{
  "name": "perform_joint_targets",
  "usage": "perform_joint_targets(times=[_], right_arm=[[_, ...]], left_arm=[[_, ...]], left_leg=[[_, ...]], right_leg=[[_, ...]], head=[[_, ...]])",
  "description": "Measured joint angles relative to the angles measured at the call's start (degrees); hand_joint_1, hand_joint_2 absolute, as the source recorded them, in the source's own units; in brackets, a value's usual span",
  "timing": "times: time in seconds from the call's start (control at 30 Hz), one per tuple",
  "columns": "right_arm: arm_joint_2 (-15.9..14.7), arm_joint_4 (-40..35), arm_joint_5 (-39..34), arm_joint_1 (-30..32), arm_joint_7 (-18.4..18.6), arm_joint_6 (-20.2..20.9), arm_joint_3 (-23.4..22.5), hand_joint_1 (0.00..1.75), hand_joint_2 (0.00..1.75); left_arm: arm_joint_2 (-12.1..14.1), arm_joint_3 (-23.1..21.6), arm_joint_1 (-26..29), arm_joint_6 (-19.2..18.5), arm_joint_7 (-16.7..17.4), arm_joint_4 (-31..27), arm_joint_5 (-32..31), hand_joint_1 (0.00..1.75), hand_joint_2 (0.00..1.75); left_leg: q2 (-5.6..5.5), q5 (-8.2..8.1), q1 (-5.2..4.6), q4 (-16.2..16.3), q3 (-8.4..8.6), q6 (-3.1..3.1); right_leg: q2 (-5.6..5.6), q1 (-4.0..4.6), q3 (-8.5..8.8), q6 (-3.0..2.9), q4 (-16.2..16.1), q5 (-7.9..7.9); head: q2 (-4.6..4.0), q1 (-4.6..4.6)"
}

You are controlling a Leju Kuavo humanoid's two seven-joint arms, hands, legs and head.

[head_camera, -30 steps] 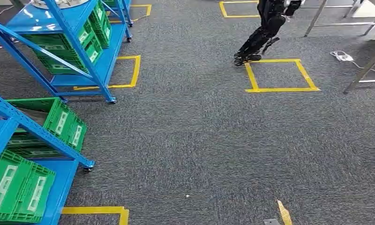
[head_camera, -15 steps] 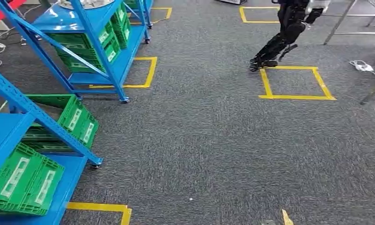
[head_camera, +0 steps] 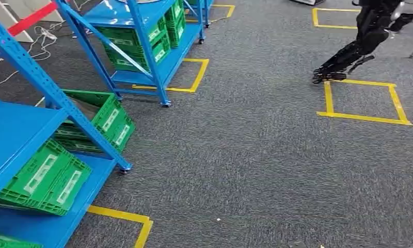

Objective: Take the parts from the cabinet and place them on the table.

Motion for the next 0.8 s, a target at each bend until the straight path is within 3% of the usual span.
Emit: perform_joint_targets(times=[0.03,0.13,0.17,0.2,0.23,0.3,0.33,0.37,0.4,0.47,0.5,0.53,0.63,0.67,0.73,0.77,0.8], right_arm=[[0.02,0.00,0.02,0.09,-0.04,0.04,0.00,0.00,0.00],[0.02,0.00,0.11,-0.13,-0.02,0.07,0.02,0.00,0.00],[0.00,-0.07,0.11,-0.21,-0.02,0.07,0.02,0.00,0.00],[0.00,-0.07,0.11,-0.25,-0.07,0.07,0.04,0.00,0.00],[0.00,-0.07,0.15,-0.14,-0.07,0.07,0.04,0.00,0.00],[0.00,-0.07,0.26,0.10,0.02,0.11,0.07,0.00,0.00],[0.00,-0.07,0.41,0.33,0.04,0.11,0.07,0.00,0.00],[0.00,-0.07,0.68,0.47,0.15,0.11,0.09,0.00,0.00],[0.00,-0.07,0.94,0.47,0.24,0.09,0.09,0.00,0.00],[-0.02,-0.07,1.68,0.37,0.44,0.09,0.28,0.00,0.00],[-0.02,-0.07,2.28,0.37,0.53,0.04,0.46,0.00,0.00],[-0.02,0.00,3.17,0.45,0.68,0.04,0.90,0.00,0.00],[-0.07,0.00,7.90,0.30,1.49,-0.44,3.22,0.00,0.00],[-0.04,0.00,9.13,0.32,1.57,-0.44,4.21,0.00,0.00],[-0.31,0.00,9.81,0.41,1.62,-0.52,5.40,0.00,0.00],[-0.31,0.00,9.94,0.60,1.66,-0.55,5.83,0.00,0.00],[-0.35,0.00,10.08,0.67,1.71,-0.52,6.14,0.00,0.00]], left_arm=[[0.00,0.00,-0.30,0.06,-0.07,0.00,0.02,0.00,0.00],[0.04,0.00,-0.02,0.18,-0.15,0.00,0.00,0.00,0.00],[0.00,0.00,0.08,0.20,-0.13,0.00,0.00,0.00,0.00],[-0.04,0.02,0.15,0.22,-0.13,0.00,0.00,0.00,0.00],[-0.04,0.02,0.06,0.24,-0.15,0.00,0.00,0.00,0.00],[-0.17,0.02,-0.18,0.22,-0.17,0.00,0.00,0.00,0.00],[-0.20,0.04,-0.16,0.20,-0.17,0.00,0.02,0.00,0.00],[-0.22,0.09,-0.09,0.20,-0.17,0.00,0.04,0.00,0.00],[-0.22,0.15,-0.02,0.20,-0.17,0.00,0.09,0.00,0.00],[-0.31,0.37,0.02,0.24,-0.15,0.00,0.31,0.00,0.00],[-0.31,0.39,0.02,0.24,-0.15,0.00,0.37,0.00,0.00],[-0.24,0.48,-0.12,0.33,-0.15,0.00,0.42,0.00,0.00],[-0.33,0.94,0.14,0.44,0.00,0.00,0.90,0.00,0.00],[-0.22,1.14,0.16,0.48,0.07,0.00,1.07,0.00,0.00],[-0.35,1.31,0.13,0.48,0.15,0.00,1.20,0.00,0.00],[-0.33,1.33,-0.02,0.48,0.15,0.00,1.22,0.00,0.00],[-0.33,1.33,-0.11,0.48,0.15,0.00,1.22,0.00,0.00]], left_leg=[[0.00,-0.34,-0.36,-1.39,0.12,0.16],[-2.18,0.10,-0.43,-1.63,-0.28,0.66],[-2.85,0.80,0.25,-2.55,0.43,0.89],[-3.30,0.94,0.23,-2.84,0.51,0.99],[-3.91,1.09,0.27,-2.84,0.37,1.28],[-5.53,1.11,0.26,-2.82,0.28,1.46],[-6.43,1.10,0.24,-2.80,0.30,1.47],[-7.25,1.10,0.24,-2.78,0.39,1.46],[-8.12,1.05,0.28,-2.74,0.49,1.40],[-9.86,0.74,0.52,-2.41,0.82,0.94],[-10.55,0.48,0.62,-2.12,0.75,0.59],[-11.20,0.16,0.30,-1.39,0.20,0.19],[-13.25,0.65,0.98,-1.79,-0.44,-0.75],[-13.65,0.33,0.86,-1.59,-0.44,-1.04],[-7.99,-2.02,0.61,2.02,-2.08,-1.58],[-6.56,-4.07,0.77,6.32,-4.27,-1.86],[-5.93,-5.92,0.92,10.81,-6.54,-2.02]], right_leg=[[-0.69,0.26,-0.14,0.37,0.14,-0.19],[-2.97,0.16,0.43,1.17,-0.50,-0.06],[-1.67,-0.10,0.03,1.63,-0.33,-0.54],[1.76,-0.24,-0.29,1.79,0.90,-1.44],[3.63,-0.22,-1.63,1.84,3.93,-3.26],[5.16,-0.24,-6.43,2.08,13.66,-7.39],[5.27,-0.22,-8.15,2.20,16.66,-7.97],[5.29,-0.24,-8.58,2.26,16.90,-7.22],[5.32,-0.29,-7.96,2.32,14.79,-5.20],[6.47,-0.62,-3.36,2.43,4.64,0.77],[8.76,-0.92,-1.77,2.47,1.02,1.43],[11.65,-1.21,-1.19,2.45,-0.10,0.62],[9.69,-0.67,-0.58,1.13,-0.05,0.48],[8.64,-1.21,-0.34,0.61,-0.66,0.74],[7.13,-1.04,0.12,-0.18,-0.88,0.58],[6.13,-0.86,0.20,-0.40,-0.88,0.42],[5.05,-0.68,0.33,-0.61,-0.88,0.21]], head=[[0.00,-0.31],[0.00,-0.26],[0.00,-0.29],[0.00,-0.10],[0.00,-0.02],[0.00,0.02],[0.00,0.09],[0.00,0.02],[0.00,0.06],[0.00,0.06],[0.00,0.09],[0.00,0.13],[0.00,-0.11],[0.00,-0.09],[0.00,-0.86],[0.00,-0.83],[0.00,-0.88]])
